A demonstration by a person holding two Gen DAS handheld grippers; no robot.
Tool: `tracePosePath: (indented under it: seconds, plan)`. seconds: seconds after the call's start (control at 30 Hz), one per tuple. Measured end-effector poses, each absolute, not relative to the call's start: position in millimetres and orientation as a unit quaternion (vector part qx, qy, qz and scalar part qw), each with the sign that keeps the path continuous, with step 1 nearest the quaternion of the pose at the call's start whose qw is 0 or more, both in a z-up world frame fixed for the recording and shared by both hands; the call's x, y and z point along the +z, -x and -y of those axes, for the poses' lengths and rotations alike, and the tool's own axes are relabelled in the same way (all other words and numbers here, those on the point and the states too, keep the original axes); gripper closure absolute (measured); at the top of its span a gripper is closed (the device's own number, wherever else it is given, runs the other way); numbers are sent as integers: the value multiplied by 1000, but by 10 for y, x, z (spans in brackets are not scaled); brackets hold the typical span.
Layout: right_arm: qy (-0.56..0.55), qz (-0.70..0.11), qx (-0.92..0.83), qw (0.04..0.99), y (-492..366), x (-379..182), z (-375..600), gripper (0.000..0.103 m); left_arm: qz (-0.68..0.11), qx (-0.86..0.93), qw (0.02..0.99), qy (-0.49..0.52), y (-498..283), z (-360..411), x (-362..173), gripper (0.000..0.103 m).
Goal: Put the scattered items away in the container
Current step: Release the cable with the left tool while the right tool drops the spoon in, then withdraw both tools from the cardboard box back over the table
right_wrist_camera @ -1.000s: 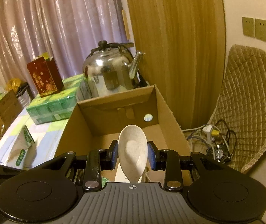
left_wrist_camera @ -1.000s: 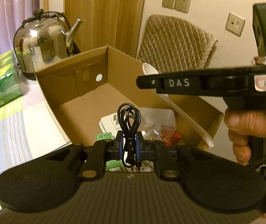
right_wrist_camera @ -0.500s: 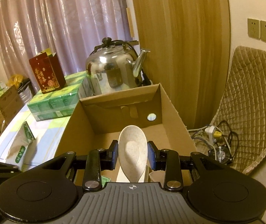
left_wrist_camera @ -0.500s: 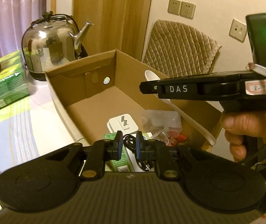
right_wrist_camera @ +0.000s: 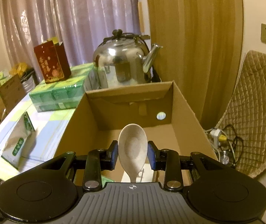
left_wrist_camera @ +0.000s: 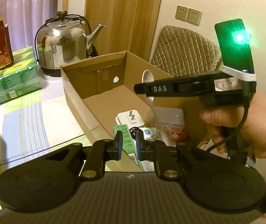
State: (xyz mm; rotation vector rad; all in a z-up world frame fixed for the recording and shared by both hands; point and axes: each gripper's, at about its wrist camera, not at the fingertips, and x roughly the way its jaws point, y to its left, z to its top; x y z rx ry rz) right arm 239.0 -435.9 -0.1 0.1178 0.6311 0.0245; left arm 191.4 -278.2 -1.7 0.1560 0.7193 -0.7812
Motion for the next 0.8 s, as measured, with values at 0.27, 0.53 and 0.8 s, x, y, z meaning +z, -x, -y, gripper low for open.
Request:
tracePosePath:
  seconds: [0.27,0.53,0.8]
  plan:
    - [-67,-293,9,954,-2263,92,4391,35,-342,-359,866,-63,-1882,2614,-13,90]
    - [-83,-278,-1,957,-1944,278,4412,35,-342,-345,873,-45,-1757,2387,28,86]
    - [-91,-265,13,960,-1563,408,4132,32,-334,-329,882,-39,-1552,2130,135,86]
